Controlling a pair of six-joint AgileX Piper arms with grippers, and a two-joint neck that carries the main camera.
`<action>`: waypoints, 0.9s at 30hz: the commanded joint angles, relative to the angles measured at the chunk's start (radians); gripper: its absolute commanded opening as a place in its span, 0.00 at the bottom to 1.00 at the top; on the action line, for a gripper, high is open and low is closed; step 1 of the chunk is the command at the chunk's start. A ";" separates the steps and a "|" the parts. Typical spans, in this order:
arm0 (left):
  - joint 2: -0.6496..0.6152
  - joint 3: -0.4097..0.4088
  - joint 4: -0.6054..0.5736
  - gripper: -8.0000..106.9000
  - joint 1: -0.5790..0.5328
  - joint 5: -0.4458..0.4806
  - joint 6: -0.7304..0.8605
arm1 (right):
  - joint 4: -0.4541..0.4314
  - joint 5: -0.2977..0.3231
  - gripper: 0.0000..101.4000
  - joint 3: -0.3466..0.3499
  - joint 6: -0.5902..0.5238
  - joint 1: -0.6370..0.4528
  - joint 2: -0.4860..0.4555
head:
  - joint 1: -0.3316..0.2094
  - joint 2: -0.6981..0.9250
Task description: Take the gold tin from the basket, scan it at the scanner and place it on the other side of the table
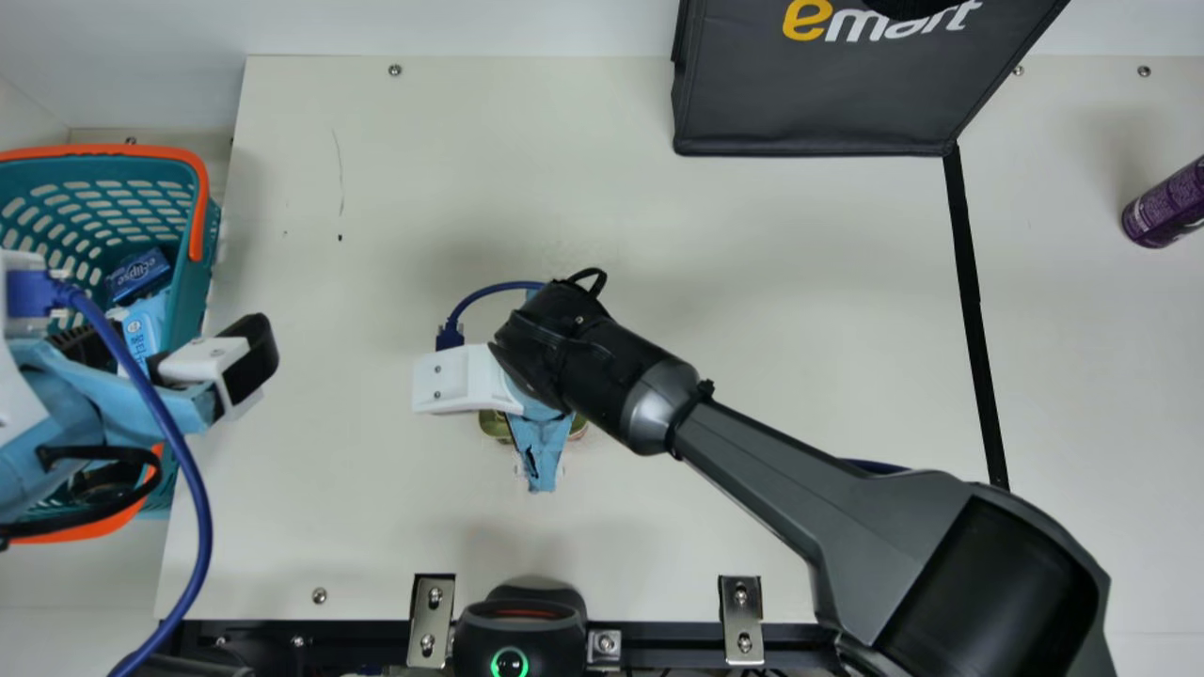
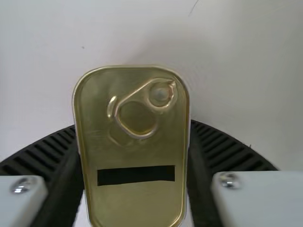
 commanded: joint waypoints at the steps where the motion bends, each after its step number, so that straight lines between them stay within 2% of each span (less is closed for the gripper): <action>1: 0.000 0.000 0.000 0.85 0.000 0.000 0.000 | -0.004 0.006 0.28 -0.004 0.020 -0.003 -0.002 | -0.029 0.000; 5: 0.000 0.000 0.000 0.85 0.000 0.000 0.000 | -0.008 0.027 0.01 -0.022 0.081 -0.007 -0.011 | -0.029 0.000; 6: 0.000 0.000 0.000 0.85 0.000 0.000 0.000 | -0.009 0.034 0.00 -0.027 0.101 -0.007 -0.014 | -0.029 0.000; 16: 0.000 0.000 0.000 0.85 0.000 0.000 0.000 | -0.015 0.122 0.00 -0.108 0.338 0.001 -0.037 | -0.029 0.000; 27: 0.000 0.000 0.000 0.85 0.000 0.000 0.000 | -0.028 0.215 0.00 -0.177 0.650 0.042 -0.050 | -0.029 0.000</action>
